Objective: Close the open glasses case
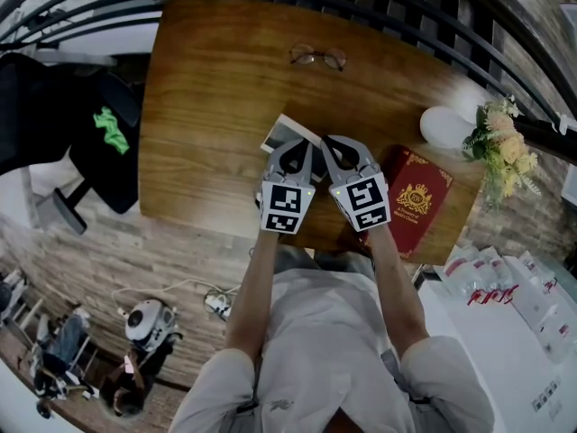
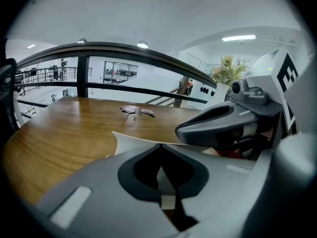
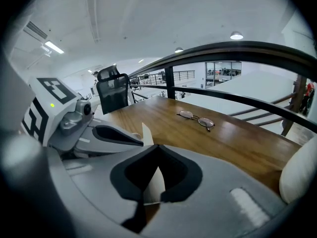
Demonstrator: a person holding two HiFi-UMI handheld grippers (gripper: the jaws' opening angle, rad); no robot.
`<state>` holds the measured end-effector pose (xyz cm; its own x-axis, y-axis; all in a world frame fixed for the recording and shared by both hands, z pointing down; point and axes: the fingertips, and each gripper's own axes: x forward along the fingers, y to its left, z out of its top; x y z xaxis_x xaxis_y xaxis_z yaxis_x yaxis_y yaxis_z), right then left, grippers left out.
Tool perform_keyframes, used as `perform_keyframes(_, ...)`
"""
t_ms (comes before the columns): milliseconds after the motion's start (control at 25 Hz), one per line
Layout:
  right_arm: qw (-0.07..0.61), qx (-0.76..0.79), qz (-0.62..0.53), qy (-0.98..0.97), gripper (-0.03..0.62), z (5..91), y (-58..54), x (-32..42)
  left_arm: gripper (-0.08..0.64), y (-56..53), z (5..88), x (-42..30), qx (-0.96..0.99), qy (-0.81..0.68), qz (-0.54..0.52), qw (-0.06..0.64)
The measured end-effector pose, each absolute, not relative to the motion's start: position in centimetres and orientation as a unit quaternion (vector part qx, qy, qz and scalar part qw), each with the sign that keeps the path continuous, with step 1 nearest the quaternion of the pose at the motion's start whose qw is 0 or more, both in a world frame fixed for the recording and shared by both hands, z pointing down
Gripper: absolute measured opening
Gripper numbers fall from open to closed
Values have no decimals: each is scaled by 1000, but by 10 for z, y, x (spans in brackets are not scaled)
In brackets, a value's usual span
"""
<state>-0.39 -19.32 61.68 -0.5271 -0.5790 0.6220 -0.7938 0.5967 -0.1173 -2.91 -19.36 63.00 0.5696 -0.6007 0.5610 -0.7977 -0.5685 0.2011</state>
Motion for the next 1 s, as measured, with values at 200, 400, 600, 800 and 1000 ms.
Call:
perform_keyframes(200,275,399,199,-852,3,614,-191,-8,20,-189,632,-29,858,-404,222,225)
perform_keyframes(400,279,393,199,-853,3,616,-185,-11,20,-183,633,-28,859,-400,223,228)
perform_keyframes(600,284,384,202,-855,3,617,-179,-16,20,-176,636,-30,858,-398,226,233)
perform_keyframes(800,289,376,204,-856,3,620,-173,-21,20,-170,638,-33,857,-395,229,238)
perform_keyframes(1000,294,369,205,-857,3,623,-166,-25,20,-164,641,-37,856,-393,233,239)
